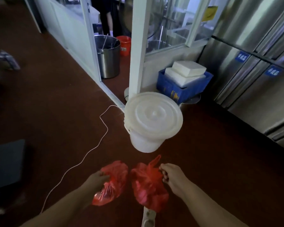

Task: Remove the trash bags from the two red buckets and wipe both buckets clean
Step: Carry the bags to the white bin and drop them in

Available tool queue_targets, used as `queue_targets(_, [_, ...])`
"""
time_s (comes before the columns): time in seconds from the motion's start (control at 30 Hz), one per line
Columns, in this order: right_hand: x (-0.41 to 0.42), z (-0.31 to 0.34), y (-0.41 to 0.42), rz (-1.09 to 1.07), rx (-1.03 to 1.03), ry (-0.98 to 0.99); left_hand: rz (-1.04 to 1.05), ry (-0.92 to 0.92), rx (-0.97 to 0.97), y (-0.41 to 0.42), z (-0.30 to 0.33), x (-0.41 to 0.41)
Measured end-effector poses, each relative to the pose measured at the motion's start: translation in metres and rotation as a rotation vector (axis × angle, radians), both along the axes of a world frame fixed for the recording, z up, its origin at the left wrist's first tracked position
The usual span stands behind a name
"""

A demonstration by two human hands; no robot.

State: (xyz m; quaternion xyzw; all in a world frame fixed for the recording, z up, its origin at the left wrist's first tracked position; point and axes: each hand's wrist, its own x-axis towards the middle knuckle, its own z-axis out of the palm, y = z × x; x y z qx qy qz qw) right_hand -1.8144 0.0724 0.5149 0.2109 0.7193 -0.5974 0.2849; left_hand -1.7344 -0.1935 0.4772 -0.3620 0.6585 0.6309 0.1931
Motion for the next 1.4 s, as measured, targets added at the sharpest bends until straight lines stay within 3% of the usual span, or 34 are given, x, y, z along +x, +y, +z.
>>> queue_targets(0.13, [-0.078,-0.040,-0.023,0.155,-0.054,-0.099,0.144,-0.054,0.020,0.006,-0.025,-0.062])
queue_targets(0.4, [-0.175,-0.130,-0.079,0.366,0.036,-0.221,0.341,-0.155,0.009,-0.001,-0.108,-0.151])
queue_targets(0.67, [-0.241,-0.263,-0.144,0.345,0.015,-0.239,0.351,-0.261,0.042,-0.036,-0.260,-0.206])
queue_targets(0.97, [-0.276,-0.388,-0.167,0.461,0.170,-0.218,0.343,-0.365,0.154,-0.059,-0.397,-0.229])
queue_targets(1.23, [-0.283,-0.422,-0.167,0.541,0.278,-0.186,0.354,-0.392,0.234,-0.058,-0.429,-0.242])
queue_targets(1.4, [-0.287,-0.398,-0.167,0.745,0.423,0.143,0.312,-0.361,0.163,-0.056,-0.405,-0.259])
